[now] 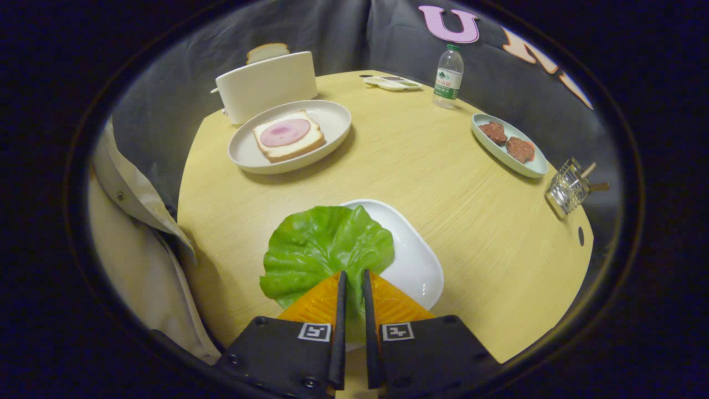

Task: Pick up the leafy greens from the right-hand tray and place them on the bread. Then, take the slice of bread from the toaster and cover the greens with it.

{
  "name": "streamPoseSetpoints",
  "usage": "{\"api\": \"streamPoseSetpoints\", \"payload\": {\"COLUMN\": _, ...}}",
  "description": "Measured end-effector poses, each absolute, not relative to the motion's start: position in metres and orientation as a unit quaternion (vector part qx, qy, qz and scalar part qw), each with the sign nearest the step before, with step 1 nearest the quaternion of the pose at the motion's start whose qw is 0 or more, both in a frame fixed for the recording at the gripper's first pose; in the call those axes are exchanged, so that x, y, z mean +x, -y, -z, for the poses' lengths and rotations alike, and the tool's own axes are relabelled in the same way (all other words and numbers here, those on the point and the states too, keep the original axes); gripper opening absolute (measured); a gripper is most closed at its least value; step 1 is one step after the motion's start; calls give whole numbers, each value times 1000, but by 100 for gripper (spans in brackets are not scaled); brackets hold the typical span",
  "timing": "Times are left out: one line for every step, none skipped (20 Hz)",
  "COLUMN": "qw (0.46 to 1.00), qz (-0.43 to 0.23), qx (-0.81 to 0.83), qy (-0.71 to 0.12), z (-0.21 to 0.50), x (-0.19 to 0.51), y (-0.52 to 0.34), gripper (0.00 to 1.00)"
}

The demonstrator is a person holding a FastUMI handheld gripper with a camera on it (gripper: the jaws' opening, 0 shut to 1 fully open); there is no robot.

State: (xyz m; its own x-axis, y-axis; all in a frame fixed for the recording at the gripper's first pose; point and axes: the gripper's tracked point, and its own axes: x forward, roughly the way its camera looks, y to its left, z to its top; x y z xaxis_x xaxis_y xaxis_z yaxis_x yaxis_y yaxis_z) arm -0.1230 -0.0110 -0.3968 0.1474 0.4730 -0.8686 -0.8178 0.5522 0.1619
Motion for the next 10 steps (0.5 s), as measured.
{"api": "streamPoseSetpoints", "payload": {"qw": 741, "qz": -433, "qx": -177, "qy": -482, "z": 398, "x": -121, "y": 11, "gripper": 12}}
{"api": "streamPoseSetpoints", "payload": {"qw": 740, "qz": -436, "qx": -178, "qy": -480, "z": 395, "x": -122, "y": 9, "gripper": 7}}
{"api": "streamPoseSetpoints", "payload": {"qw": 737, "qz": -438, "qx": -175, "qy": -484, "z": 398, "x": -126, "y": 9, "gripper": 3}}
{"api": "streamPoseSetpoints", "payload": {"qw": 739, "qz": -440, "qx": -177, "qy": -479, "z": 397, "x": -126, "y": 8, "gripper": 3}}
{"api": "streamPoseSetpoints", "payload": {"qw": 741, "qz": -440, "qx": -183, "qy": -473, "z": 394, "x": -124, "y": 9, "gripper": 3}}
{"api": "streamPoseSetpoints", "payload": {"qw": 741, "qz": -438, "qx": -181, "qy": -475, "z": 391, "x": -123, "y": 9, "gripper": 3}}
{"api": "streamPoseSetpoints", "payload": {"qw": 746, "qz": -433, "qx": -179, "qy": -473, "z": 389, "x": -123, "y": 9, "gripper": 4}}
{"api": "streamPoseSetpoints", "payload": {"qw": 749, "qz": -433, "qx": -174, "qy": -471, "z": 384, "x": -120, "y": 8, "gripper": 3}}
{"api": "streamPoseSetpoints", "payload": {"qw": 753, "qz": -430, "qx": -171, "qy": -468, "z": 380, "x": -119, "y": 7, "gripper": 3}}
{"api": "streamPoseSetpoints", "payload": {"qw": 756, "qz": -429, "qx": -169, "qy": -466, "z": 375, "x": -116, "y": 5, "gripper": 3}}
